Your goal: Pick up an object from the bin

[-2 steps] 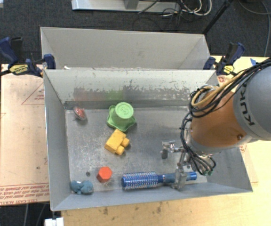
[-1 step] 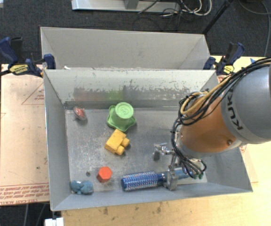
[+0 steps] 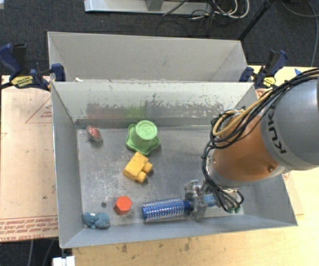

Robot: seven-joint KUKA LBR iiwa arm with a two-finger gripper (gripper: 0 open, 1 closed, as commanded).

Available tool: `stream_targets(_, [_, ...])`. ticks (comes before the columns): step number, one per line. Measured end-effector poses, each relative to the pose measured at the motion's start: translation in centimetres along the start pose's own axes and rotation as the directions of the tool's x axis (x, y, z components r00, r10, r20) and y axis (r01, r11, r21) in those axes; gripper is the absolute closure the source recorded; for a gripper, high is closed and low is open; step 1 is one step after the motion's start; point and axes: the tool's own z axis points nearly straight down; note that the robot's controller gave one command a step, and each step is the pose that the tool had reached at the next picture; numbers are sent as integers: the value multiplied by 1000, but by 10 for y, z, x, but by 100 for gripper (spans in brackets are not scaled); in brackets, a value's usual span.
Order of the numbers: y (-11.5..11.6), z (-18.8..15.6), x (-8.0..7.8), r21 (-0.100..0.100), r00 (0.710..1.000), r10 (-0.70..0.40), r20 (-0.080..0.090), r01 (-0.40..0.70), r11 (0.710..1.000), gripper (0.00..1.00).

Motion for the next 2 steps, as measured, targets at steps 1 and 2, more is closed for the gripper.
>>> stream_targets(1, [-9,-86,-38,1,999,47,10,-47,999,100])
stream_targets(2, [-16,-262,-53,2,999,31,10,-31,1000,100])
